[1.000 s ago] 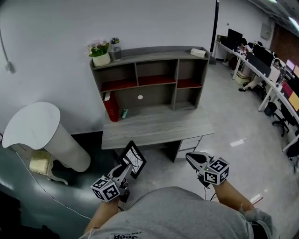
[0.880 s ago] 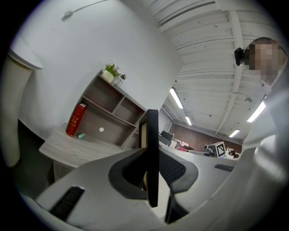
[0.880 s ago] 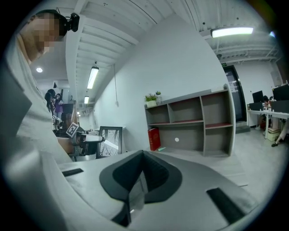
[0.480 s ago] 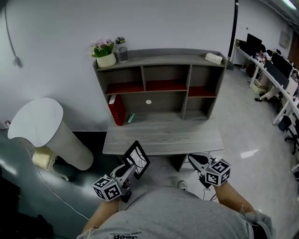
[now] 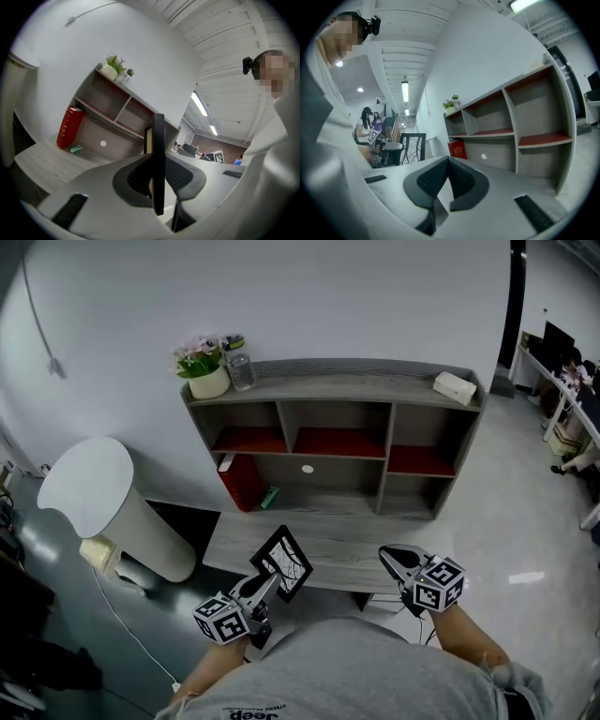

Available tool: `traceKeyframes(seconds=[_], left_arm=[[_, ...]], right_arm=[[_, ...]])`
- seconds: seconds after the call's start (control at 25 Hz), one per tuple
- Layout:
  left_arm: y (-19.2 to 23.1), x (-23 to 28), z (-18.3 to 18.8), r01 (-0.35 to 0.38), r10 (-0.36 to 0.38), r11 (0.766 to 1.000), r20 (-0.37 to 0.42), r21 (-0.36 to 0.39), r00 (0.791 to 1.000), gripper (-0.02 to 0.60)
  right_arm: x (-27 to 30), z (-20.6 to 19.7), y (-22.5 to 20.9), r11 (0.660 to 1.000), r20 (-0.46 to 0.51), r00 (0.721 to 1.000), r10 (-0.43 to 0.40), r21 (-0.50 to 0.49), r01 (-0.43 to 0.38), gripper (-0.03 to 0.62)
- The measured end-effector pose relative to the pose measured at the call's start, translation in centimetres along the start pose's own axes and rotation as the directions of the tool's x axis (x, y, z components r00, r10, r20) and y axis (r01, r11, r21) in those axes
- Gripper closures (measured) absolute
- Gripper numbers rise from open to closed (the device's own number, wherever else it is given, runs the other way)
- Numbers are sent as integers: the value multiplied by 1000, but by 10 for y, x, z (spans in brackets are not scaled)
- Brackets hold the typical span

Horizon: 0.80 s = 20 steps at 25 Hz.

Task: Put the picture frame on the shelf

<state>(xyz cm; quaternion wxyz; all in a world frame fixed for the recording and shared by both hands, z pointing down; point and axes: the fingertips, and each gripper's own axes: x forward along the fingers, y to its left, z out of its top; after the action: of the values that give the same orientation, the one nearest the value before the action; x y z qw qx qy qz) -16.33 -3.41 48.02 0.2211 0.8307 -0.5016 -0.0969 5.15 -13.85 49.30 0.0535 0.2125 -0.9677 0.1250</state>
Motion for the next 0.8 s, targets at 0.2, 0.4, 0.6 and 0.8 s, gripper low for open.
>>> traceKeyframes(seconds=[0.2,0.4,0.6,0.8], left_arm=[[-7,56,9,-16,16,1000,-9,3,1000,495],[-11,101,23,-8,8,1000,6,-30,1000,495],[-2,136,39,22,-15,993,63,-117,998,495],[8,163,52,62,-42,978,100,-198,994,494]], right_arm=[[-6,3,-55,999,7,1000,22,37,-22,580],[-13,9,-96,998,11,1000,24,54,-25,580],[-9,13,-128,998,10,1000,25,57,-26,580],[6,19,-145,998,-3,999,32,56,-32,580]])
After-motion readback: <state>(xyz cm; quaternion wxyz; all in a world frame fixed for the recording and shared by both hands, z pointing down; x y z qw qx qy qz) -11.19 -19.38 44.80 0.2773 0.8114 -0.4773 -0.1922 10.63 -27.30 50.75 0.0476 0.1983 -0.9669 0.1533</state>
